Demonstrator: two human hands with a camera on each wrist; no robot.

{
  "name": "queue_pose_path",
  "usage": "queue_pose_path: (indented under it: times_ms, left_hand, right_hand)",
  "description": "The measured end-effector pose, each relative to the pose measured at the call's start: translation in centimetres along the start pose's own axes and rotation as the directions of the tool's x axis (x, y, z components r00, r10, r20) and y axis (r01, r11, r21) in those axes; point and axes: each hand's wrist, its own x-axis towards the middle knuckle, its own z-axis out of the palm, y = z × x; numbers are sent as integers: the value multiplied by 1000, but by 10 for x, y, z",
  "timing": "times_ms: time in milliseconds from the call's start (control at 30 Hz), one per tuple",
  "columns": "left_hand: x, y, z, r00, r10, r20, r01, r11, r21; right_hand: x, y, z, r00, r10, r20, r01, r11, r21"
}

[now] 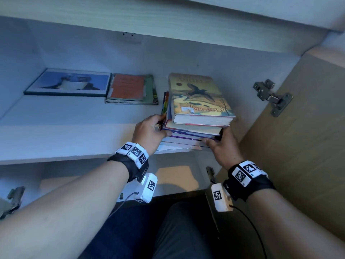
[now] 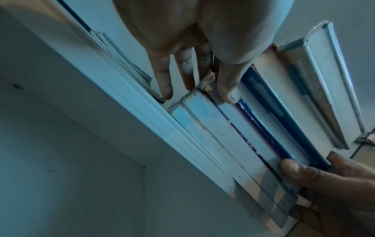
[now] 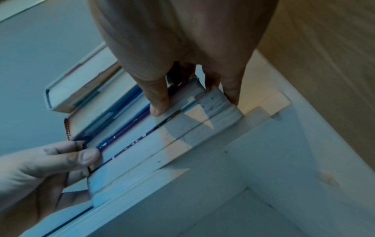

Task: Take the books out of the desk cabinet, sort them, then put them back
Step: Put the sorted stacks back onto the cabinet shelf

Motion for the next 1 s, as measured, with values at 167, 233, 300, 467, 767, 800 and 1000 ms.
queue_pose_path:
  times_ms: [167, 233, 300, 467, 767, 800, 1000]
  left_hand:
    - [-2, -2, -2, 1000, 8, -13, -8, 999, -42]
    - [-3, -2, -3, 1000, -21, -12, 20, 997, -76]
    - [-4, 0, -4, 997, -71, 8, 71, 989, -129]
    - [-3, -3, -3, 996, -90, 25, 93, 988, -124]
    - [4, 19, -24, 979, -15, 203, 18, 1000, -10]
    - [5, 21, -26, 981, -14, 191, 7, 999, 36]
    - [16, 26, -29, 993, 20, 120, -36, 990, 134]
  right_hand:
    - [-2, -1, -8, 999, 3, 48, -2, 1000, -14]
    - [0, 0, -9, 999, -21, 40, 23, 999, -48]
    - [3, 2, -8, 999, -27, 45, 30, 997, -67]
    - [5, 4, -8, 998, -8, 64, 14, 996, -89]
    - [14, -5, -27, 980, -31, 199, 26, 999, 28]
    - [14, -4, -25, 983, -22, 181, 18, 1000, 25]
    - [11, 2, -18, 994, -64, 90, 57, 995, 77]
